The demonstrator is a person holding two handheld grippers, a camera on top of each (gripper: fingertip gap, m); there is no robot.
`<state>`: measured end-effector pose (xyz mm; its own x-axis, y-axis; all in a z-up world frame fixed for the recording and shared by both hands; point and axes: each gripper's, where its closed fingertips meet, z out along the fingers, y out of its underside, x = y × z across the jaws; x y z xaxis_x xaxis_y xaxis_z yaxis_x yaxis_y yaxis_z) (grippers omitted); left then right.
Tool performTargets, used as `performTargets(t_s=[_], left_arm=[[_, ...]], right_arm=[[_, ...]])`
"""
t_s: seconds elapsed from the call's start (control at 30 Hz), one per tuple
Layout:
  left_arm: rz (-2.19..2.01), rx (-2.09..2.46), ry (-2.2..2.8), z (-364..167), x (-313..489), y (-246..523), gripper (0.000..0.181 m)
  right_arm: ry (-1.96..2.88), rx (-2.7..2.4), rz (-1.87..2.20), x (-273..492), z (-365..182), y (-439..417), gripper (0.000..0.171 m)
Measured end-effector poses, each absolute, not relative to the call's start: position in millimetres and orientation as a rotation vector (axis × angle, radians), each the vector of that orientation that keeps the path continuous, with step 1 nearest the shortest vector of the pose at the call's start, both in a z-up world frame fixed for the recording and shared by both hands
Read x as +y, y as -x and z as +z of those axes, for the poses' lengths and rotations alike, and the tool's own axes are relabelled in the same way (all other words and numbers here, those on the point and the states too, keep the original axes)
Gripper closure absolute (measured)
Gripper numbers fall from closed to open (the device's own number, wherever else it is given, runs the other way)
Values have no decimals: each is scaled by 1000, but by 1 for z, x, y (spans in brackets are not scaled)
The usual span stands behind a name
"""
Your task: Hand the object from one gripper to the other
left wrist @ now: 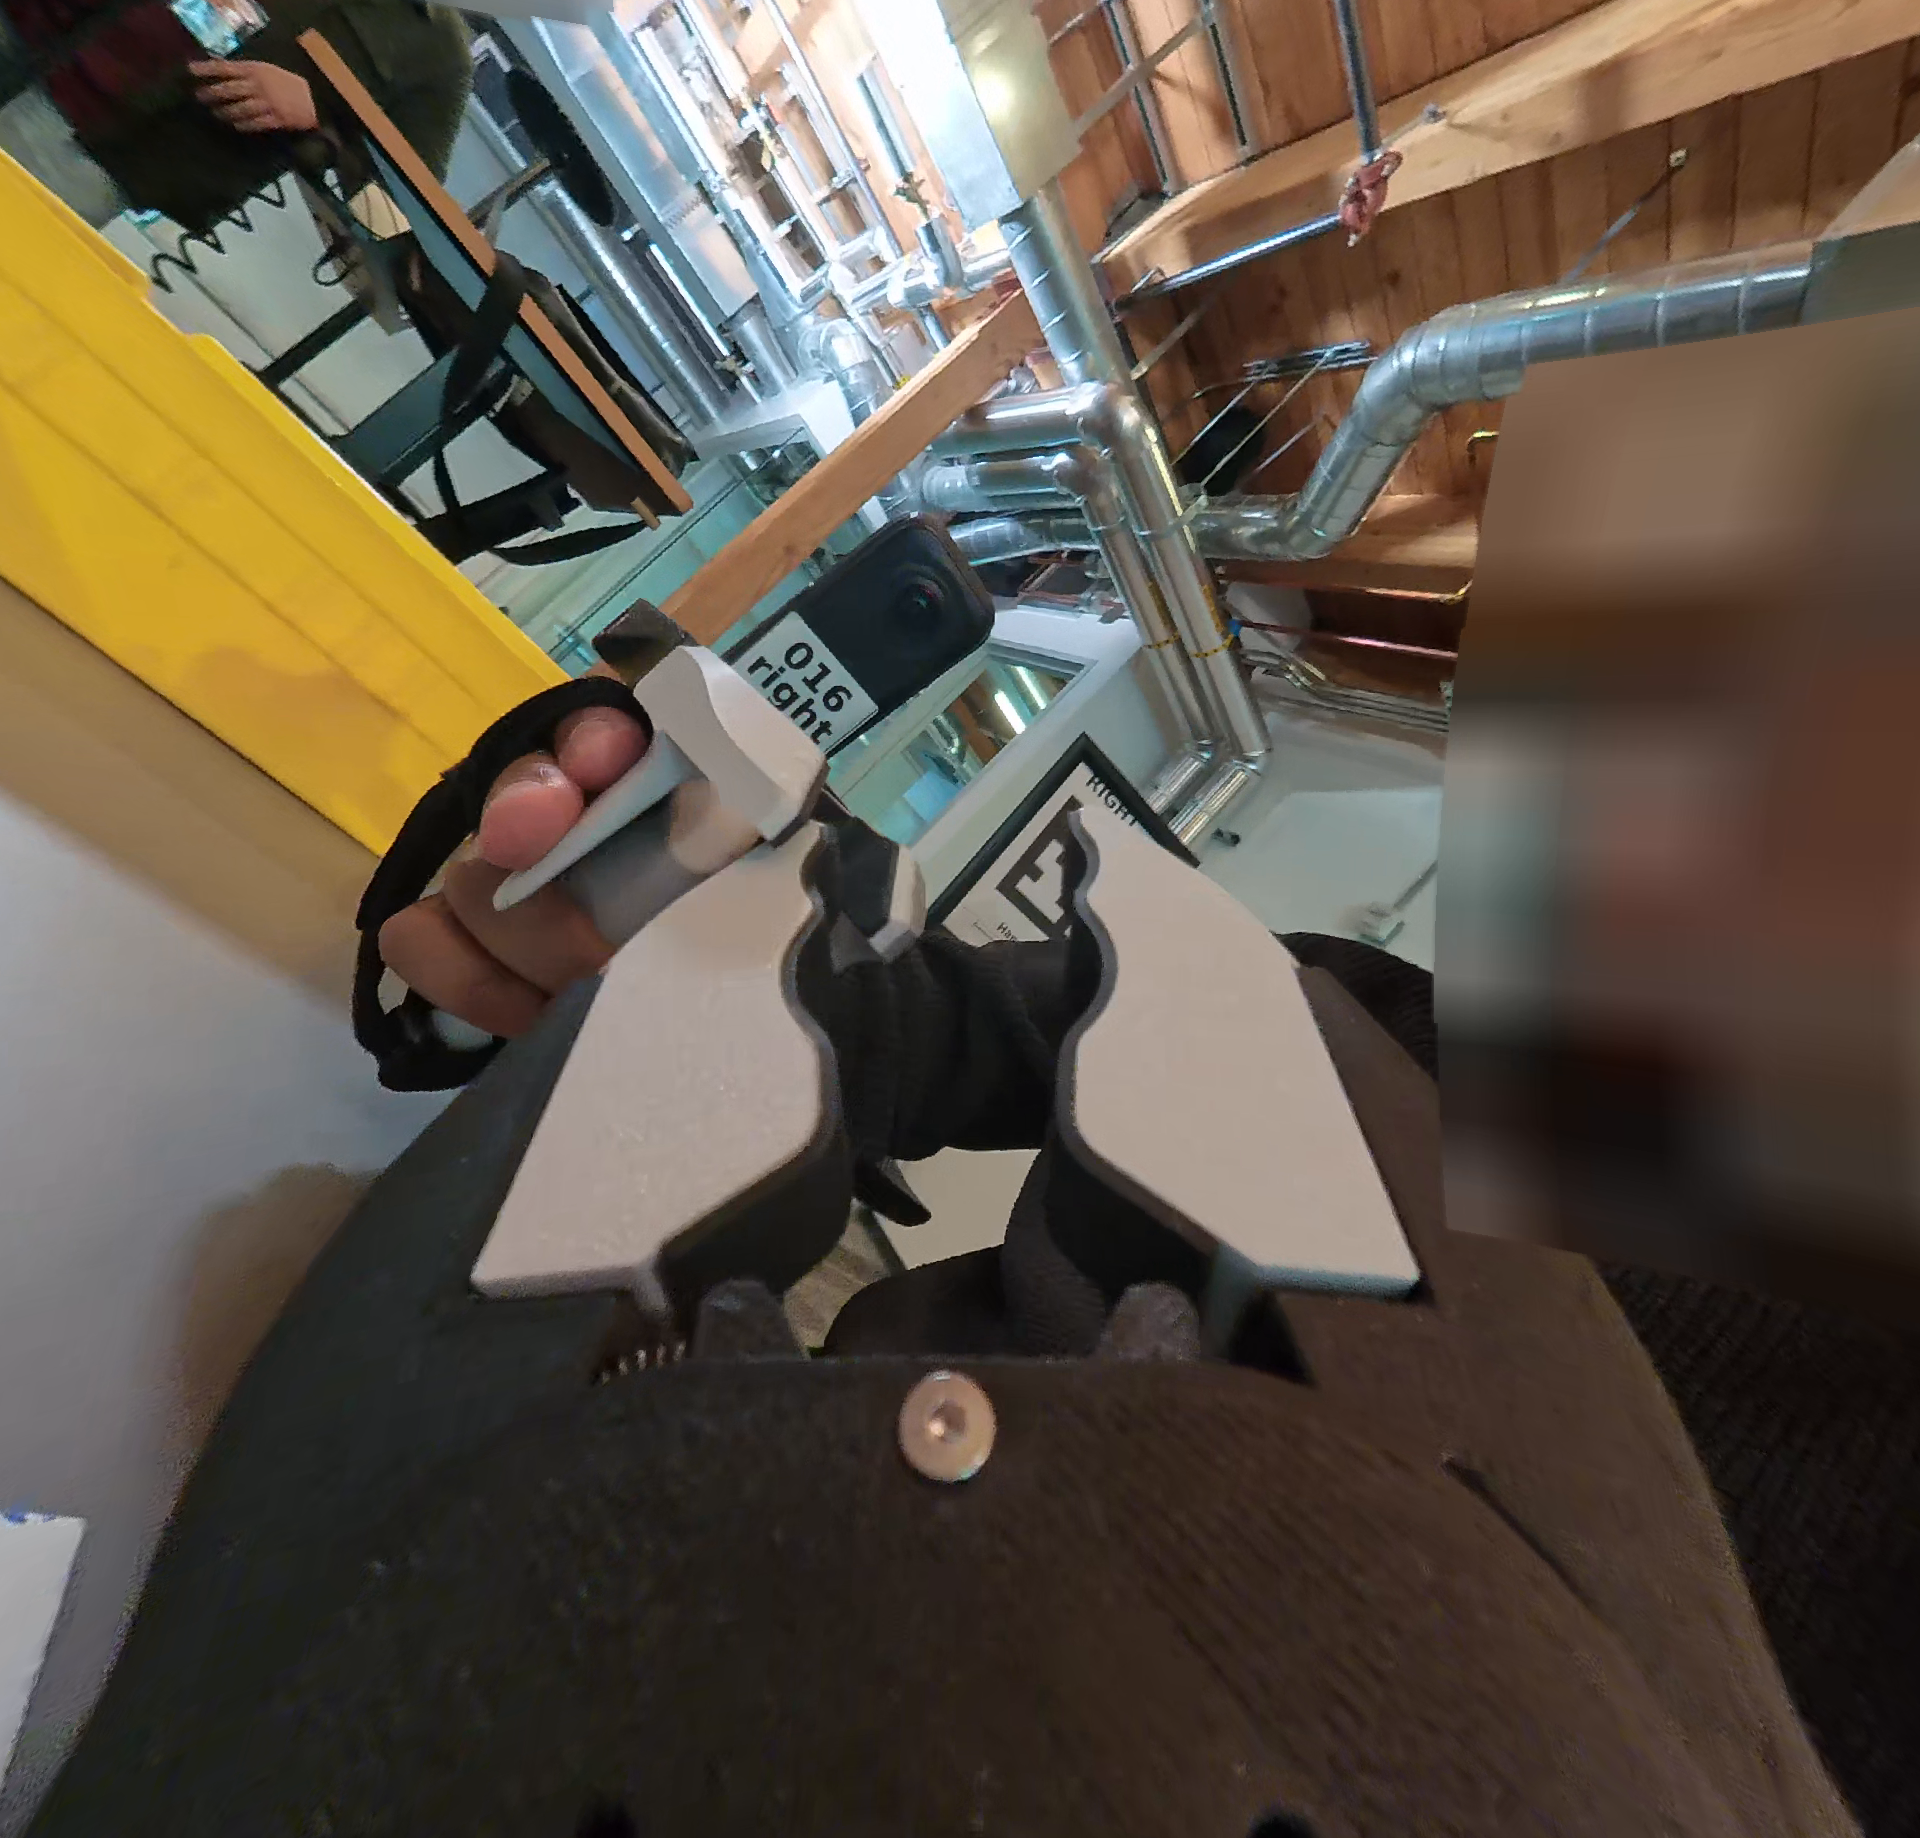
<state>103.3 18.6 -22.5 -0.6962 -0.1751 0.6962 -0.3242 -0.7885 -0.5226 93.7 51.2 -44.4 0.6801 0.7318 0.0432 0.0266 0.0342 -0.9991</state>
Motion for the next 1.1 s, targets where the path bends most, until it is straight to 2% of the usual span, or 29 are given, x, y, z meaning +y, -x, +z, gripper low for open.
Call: performTargets(t_s=[0.03,0.17,0.23,0.4,0.47,0.6,0.7,0.8,0.83,0.9,0.93,1.0,1.1], left_arm=[[2627,-1010,-1192,-23,18,-103,138],[2595,-1032,-1183,-20,18,-98,135],[2619,-1040,-1261,-20,29,-99,134],[2565,-1254,-1806,-41,84,-108,132],[2363,-1590,-2037,-62,96,-106,132],[1542,-2468,-2392,-120,122,-97,143],[1193,-2748,-2148,-151,97,-92,119],[1022,-2862,-1998,-173,79,-90,113],[1018,-2914,-1995,-171,78,-93,125],[962,-2984,-2030,-169,81,-98,174],[916,-3035,-2027,-169,84,-99,181],[912,-3059,-2001,-168,82,-98,181],[1128,-2950,-2089,-153,84,-103,181]], right_arm=[[1454,-672,615,51,-44,-93,153],[1425,-653,630,49,-38,-93,153],[1368,-584,632,49,-25,-103,141],[1354,-426,660,57,-16,-136,137],[1369,-394,686,60,-19,-142,137],[1431,-360,710,68,-33,-146,138],[1464,-355,711,71,-39,-147,138],[1466,-351,714,71,-39,-147,139],[1467,-352,714,71,-40,-147,139],[1474,-356,714,71,-41,-146,140],[1478,-358,714,72,-42,-145,140],[1483,-363,713,72,-43,-144,140],[1484,-369,706,72,-43,-144,140]])
